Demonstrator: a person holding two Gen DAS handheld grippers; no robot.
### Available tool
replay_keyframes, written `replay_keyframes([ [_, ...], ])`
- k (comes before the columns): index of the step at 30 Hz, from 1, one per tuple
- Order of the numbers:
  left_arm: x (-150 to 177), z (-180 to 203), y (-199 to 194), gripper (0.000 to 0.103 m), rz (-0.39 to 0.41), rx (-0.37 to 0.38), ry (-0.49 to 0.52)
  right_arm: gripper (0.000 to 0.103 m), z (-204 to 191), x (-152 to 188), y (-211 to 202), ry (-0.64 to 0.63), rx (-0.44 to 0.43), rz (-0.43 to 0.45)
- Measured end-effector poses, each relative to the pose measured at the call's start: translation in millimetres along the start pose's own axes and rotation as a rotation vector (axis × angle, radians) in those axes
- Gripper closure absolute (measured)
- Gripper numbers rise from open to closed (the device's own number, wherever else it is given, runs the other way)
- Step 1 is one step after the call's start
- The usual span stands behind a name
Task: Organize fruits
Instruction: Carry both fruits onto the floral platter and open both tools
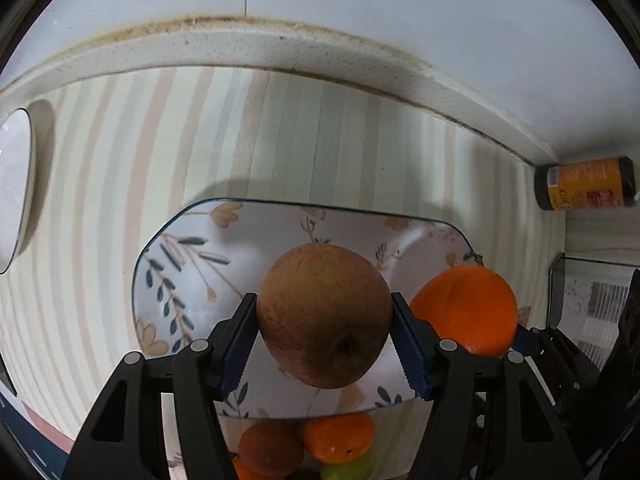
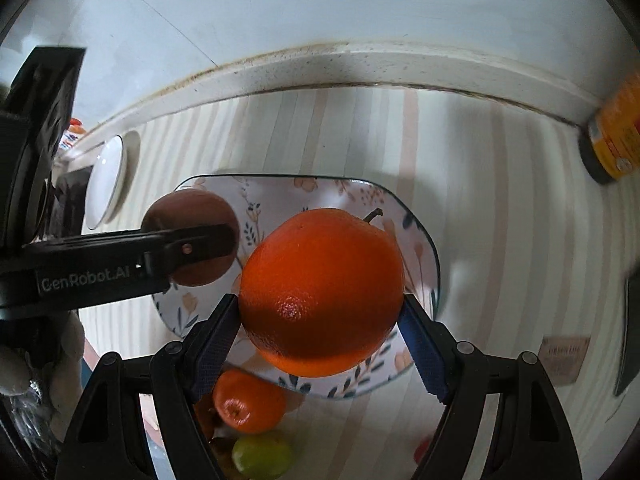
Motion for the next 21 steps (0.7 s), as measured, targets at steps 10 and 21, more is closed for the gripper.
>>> replay_keyframes([
  [10, -7.2, -4.2, 17.1, 0.041, -0.08, -0.008, -0.037, 0.02, 1.2, -14.4, 24.6, 0.007, 0.035, -0.082],
  [21, -8.4, -8.3, -15.5, 0.014, 0.026, -0.05, -0.029, 0.005, 4.0, -19.4, 4.8, 0.071, 0.069, -0.055],
])
Point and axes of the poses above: each gripper's, at about its wrist camera, not at the fingertips, and y roughly the way its jaws point, z to its right, x to its underside, the point moved 4 cm from there along y, roughly the way its jaws point, and after that the axes turned 1 degree about -x, right-handed, at the moved point
